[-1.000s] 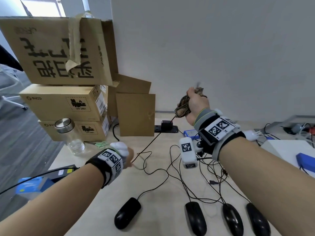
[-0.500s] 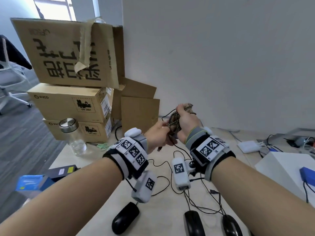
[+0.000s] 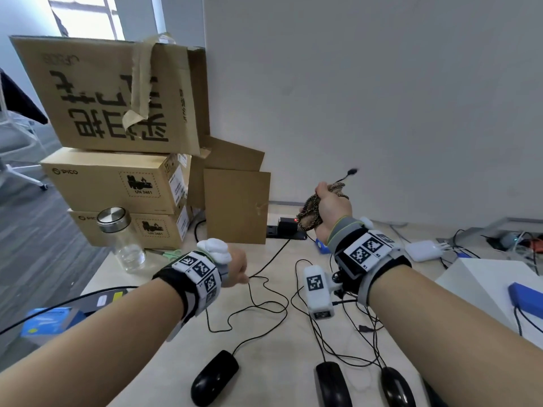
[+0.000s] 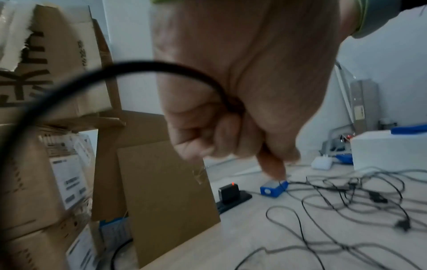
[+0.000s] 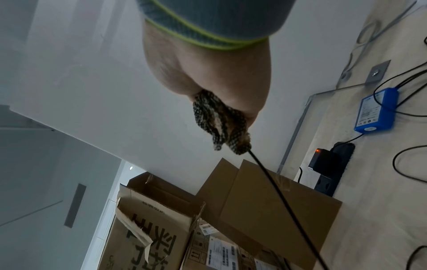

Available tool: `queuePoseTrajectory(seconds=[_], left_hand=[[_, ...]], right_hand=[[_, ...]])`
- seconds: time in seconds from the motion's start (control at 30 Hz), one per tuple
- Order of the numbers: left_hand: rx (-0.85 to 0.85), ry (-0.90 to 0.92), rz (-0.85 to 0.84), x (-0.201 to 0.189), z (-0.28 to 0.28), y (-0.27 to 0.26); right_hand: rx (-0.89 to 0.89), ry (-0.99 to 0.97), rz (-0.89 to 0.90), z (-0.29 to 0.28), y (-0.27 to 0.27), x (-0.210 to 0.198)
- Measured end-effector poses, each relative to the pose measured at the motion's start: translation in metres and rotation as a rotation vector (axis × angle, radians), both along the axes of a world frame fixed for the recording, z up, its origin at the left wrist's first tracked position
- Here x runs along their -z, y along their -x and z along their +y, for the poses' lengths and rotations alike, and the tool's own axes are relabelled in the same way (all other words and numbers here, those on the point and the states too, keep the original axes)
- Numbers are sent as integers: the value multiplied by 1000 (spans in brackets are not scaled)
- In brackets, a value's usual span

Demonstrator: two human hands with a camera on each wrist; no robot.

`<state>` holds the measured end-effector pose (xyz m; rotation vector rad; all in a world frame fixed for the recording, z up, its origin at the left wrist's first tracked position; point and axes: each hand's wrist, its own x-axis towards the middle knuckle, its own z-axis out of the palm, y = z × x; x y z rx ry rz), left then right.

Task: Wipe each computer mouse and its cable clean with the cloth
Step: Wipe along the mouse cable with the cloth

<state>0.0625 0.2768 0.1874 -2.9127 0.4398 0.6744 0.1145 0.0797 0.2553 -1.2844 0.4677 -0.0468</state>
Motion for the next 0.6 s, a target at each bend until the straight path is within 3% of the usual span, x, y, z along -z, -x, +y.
queuePoseTrajectory(seconds=[0.13, 0.2, 0.23, 0.33, 0.4, 0.47, 0.5, 0.6], left_hand=[[-109, -116, 56, 14, 5, 5], [-153, 44, -27, 7, 0, -2], [-189, 222, -92, 1, -6, -6], [-439, 1007, -216, -19, -37, -7], [-675, 1408, -27, -28, -57, -4], [-853, 1640, 150, -32, -68, -2], [-885, 1643, 114, -33, -68, -3], [-754, 1348, -276, -25, -60, -7]], right_hand=[[7, -13, -10, 1, -1, -1], [-21, -26, -14, 7, 2, 1], [-36, -30, -11, 11, 3, 4], [-62, -73, -8, 21, 8, 15], [-72, -110, -13, 26, 11, 19], [-91, -118, -15, 28, 13, 22], [-98, -116, -25, 29, 14, 21], [-84, -91, -33, 26, 14, 17]])
